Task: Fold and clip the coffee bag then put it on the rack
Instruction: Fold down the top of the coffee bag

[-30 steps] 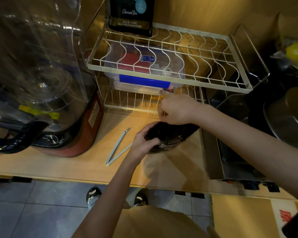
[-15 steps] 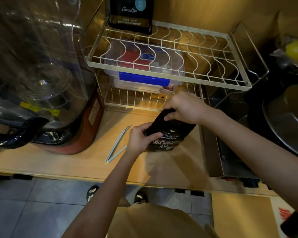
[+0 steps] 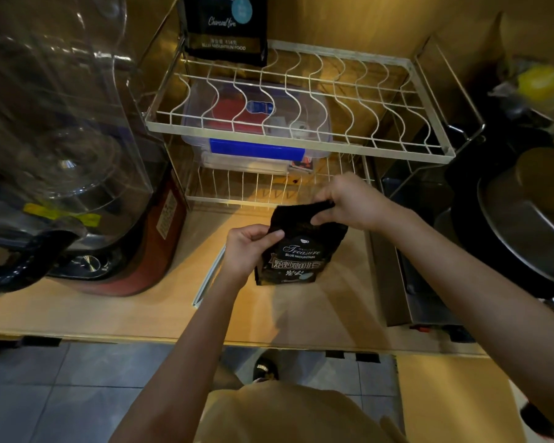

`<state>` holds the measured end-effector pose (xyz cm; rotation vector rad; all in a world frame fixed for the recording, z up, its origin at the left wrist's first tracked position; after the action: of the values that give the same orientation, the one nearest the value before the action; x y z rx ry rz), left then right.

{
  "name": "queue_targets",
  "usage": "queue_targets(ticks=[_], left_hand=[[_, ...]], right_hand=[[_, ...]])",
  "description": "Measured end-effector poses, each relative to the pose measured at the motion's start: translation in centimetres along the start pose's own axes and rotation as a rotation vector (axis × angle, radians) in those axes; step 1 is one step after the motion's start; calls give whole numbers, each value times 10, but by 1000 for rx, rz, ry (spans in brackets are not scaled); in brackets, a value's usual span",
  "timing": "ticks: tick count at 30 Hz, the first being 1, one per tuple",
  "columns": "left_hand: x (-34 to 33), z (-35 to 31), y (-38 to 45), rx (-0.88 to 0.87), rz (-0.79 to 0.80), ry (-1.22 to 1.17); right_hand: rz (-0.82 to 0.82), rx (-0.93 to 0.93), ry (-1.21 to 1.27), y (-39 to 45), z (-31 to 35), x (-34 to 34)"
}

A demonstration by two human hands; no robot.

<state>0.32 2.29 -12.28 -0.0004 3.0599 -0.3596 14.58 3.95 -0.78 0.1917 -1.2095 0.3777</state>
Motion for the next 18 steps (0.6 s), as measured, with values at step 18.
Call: queue_targets(ticks=[18], left_hand=[[-19,-18,1,-44,67,70]], right_hand=[[-111,-18,115,-8,-3,0]])
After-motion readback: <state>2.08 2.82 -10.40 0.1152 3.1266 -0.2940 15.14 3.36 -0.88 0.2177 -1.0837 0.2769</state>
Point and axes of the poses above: each hand's wrist, its own y-axis towards the middle knuckle, its own x-axis out of the back of the hand, z = x × y, the point moved 6 cm from there along y, towards the middle knuckle, and after that the axes turned 10 degrees about -z, right-handed, at the moved point
